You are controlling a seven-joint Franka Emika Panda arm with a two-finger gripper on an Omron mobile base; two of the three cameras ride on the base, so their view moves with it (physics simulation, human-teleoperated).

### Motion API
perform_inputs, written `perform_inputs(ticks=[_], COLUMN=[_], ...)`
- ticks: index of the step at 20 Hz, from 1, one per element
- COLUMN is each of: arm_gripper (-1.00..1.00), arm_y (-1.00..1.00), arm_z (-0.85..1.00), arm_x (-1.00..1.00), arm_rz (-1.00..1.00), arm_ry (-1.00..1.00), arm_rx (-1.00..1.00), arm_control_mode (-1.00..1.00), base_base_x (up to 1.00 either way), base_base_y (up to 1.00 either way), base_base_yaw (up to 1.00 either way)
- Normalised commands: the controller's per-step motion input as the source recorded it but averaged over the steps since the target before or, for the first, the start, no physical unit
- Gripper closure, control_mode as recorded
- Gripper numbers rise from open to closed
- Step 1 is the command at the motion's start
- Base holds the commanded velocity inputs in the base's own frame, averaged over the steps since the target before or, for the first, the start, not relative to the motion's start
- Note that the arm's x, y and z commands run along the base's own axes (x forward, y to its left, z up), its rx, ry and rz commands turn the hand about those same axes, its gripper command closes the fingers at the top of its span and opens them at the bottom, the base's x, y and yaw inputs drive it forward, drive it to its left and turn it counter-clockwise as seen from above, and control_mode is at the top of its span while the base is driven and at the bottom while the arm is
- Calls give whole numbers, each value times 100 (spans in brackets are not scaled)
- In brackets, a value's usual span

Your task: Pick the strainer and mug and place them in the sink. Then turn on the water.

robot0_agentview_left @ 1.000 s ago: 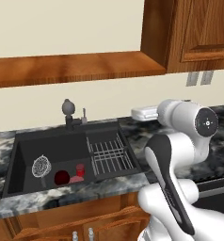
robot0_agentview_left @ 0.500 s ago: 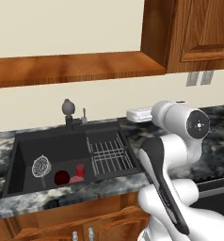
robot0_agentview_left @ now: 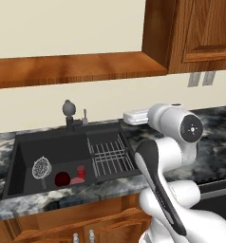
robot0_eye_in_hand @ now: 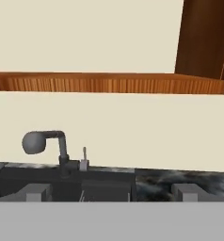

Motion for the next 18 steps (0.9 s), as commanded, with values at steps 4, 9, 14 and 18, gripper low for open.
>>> perform_inputs(ticks=[4, 9, 14, 18], arm_gripper=[-100, -100, -100, -100], arm_y=[4, 0, 0, 0], arm_z=[-21, -24, -26, -26], arm_x=[11, 8, 9, 9], arm_rz=[0, 1, 1, 1], arm_ry=[-5, -6, -6, -5], arm_rx=[0, 0, 0, 0], arm_control_mode=[-100, -100, -100, -100], base_base_x=[0, 0, 0, 0], base_base_y=[0, 0, 0, 0], base_base_yaw=[0, 0, 0, 0])
